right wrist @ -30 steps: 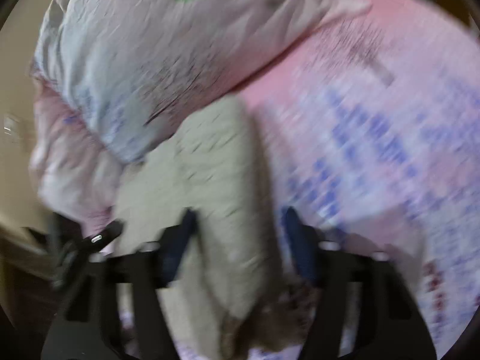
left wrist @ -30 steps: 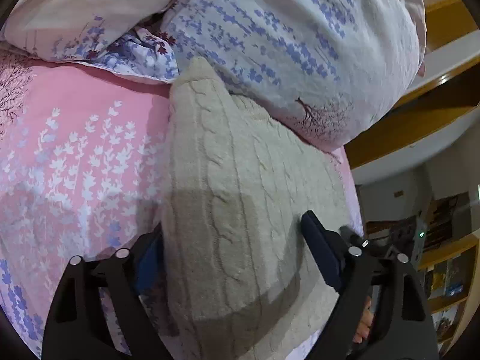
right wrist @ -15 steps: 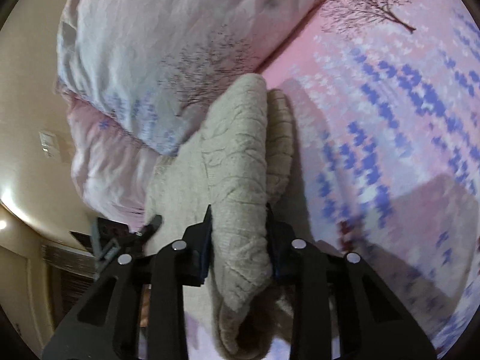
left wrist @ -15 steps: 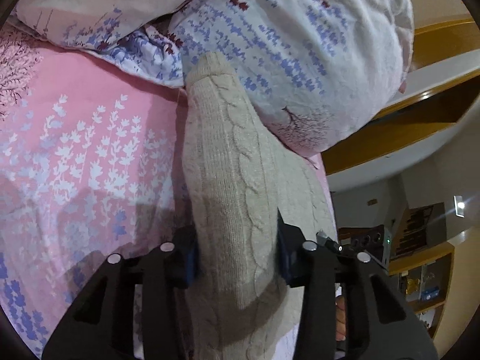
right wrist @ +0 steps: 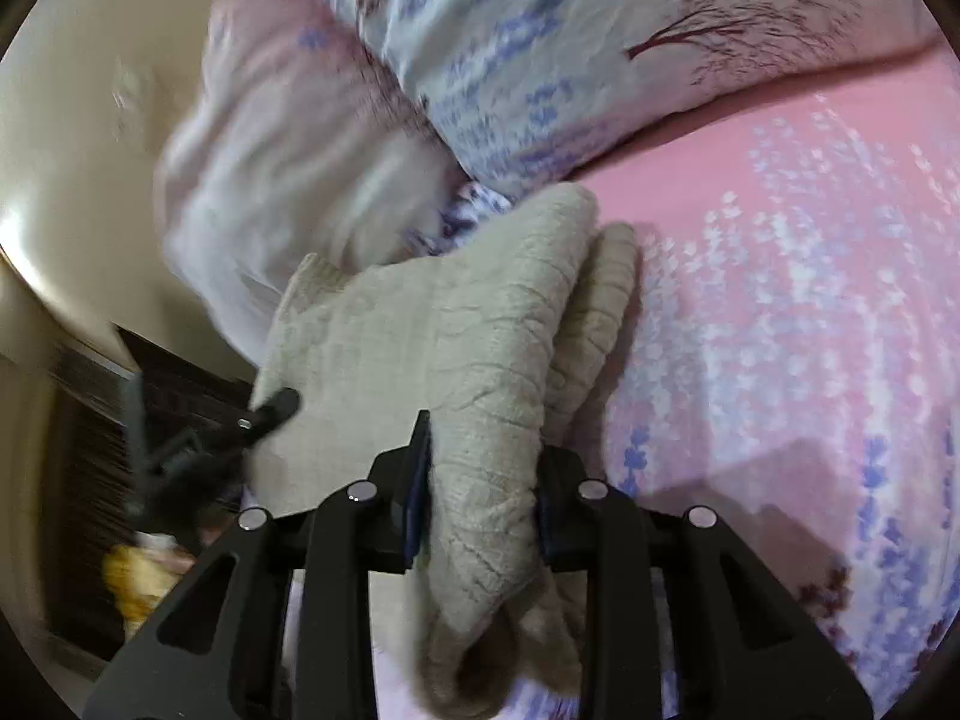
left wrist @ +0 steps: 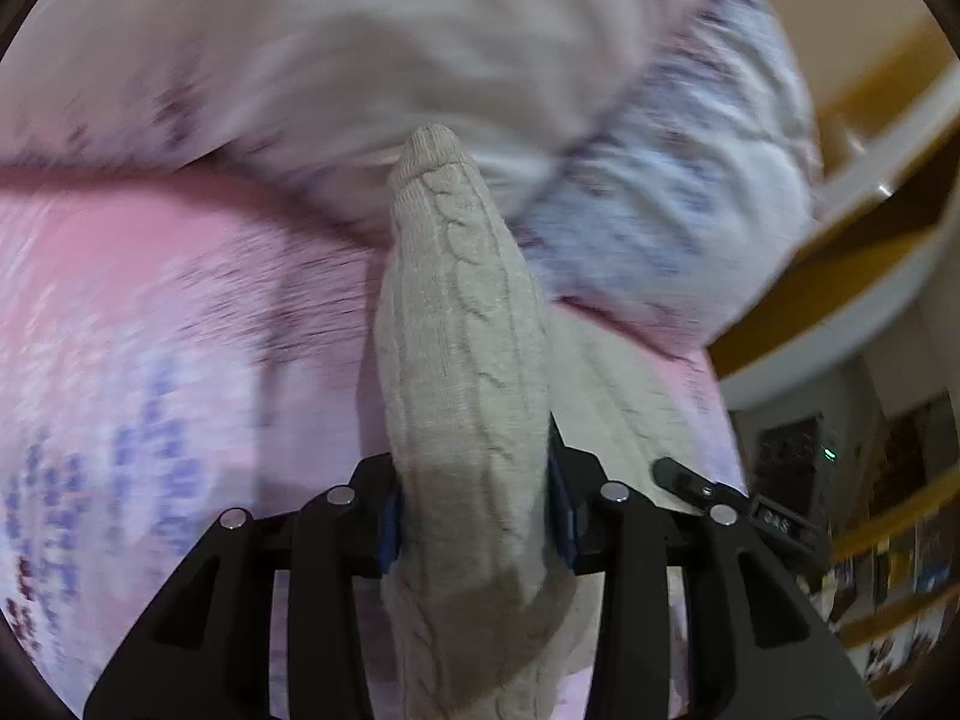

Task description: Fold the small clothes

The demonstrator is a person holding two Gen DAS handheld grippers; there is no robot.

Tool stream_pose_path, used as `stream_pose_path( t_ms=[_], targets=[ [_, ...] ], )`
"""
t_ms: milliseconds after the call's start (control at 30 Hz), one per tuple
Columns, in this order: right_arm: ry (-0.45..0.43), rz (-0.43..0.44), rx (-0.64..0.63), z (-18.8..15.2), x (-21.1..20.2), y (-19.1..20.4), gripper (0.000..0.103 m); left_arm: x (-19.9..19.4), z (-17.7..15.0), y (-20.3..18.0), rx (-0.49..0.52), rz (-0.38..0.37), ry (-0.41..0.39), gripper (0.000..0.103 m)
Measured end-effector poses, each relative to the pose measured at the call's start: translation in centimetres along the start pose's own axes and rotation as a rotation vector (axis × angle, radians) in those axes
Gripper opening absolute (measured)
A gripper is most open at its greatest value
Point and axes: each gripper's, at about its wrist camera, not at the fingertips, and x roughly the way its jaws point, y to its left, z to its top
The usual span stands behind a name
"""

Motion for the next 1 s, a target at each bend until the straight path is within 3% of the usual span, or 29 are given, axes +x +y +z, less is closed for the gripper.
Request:
stream_pose_path(
  t_ms=[67, 167, 300, 433, 500, 533, 633, 733, 800, 833, 867, 900, 933, 1000],
  targets=[
    [0.008, -0.053, -0.027, -0.4, 0.6, 0.3, 0.041, 0.9, -0.3, 2.1, -0.053, 0.013, 0.030, 0.047],
    [0.019, -0.095, -0.025, -0.2, -0.3, 0.3, 0.053, 0.3, -0.3, 2.2, -0.049, 0.000, 0.003, 0.050],
    [-0.121, -0.076, 0.056, 1.1, -3.8, -1.1, 0.062, -4.0, -0.1, 0.3, 0.060, 0.125, -0.157, 0.050],
    [-0.098, -0.062, 0.095, 2.0, -2.6, -1.7, 0.053, -4.3, -0.7, -3.6, 0.178, 0.122, -0.172, 0.052],
    [-0.058, -0.069, 0.096, 2.0, -1.0, -1.6, 0.023, -2.5, -0.9, -5.9, 0.259, 0.147, -0.140, 0.052],
    [-0.042, -0.091, 0.092, 1.8, -0.3, -1.6, 0.013, -1.6, -1.1, -6.5, 0.287, 0.170, -0.118, 0.052],
    [-0.067, -0.151, 0.124, 1.2, 0.1, -2.3, 0.013, 1.3, -1.4, -7.1, 0.319, 0.231, -0.049, 0.052],
    [-0.074, -0.175, 0.156, 1.0, -0.2, -3.0, 0.012, 2.2, -1.4, -7.2, 0.342, 0.263, -0.053, 0.052],
    [-0.066, -0.192, 0.138, 1.2, -0.1, -2.6, 0.017, 2.5, -1.6, -7.5, 0.366, 0.286, -0.060, 0.052],
    [-0.067, -0.212, 0.108, 1.1, -0.4, -2.0, 0.029, 2.1, -1.8, -7.7, 0.373, 0.292, -0.064, 0.052],
    [-0.080, -0.244, 0.078, 0.9, -1.1, -1.4, 0.057, 1.4, -2.0, -7.6, 0.376, 0.285, -0.074, 0.052],
    [-0.118, -0.294, 0.030, 0.1, -2.3, -0.4, 0.066, 0.5, -2.4, -7.7, 0.383, 0.274, -0.089, 0.052],
    [-0.153, -0.295, -0.006, -0.3, -2.9, 0.7, 0.069, -0.6, -3.1, -7.7, 0.397, 0.271, -0.108, 0.053],
    [-0.225, -0.256, -0.149, -2.8, -5.4, 3.2, 0.059, -2.5, -4.7, -7.9, 0.456, 0.329, -0.156, 0.056]
  ],
)
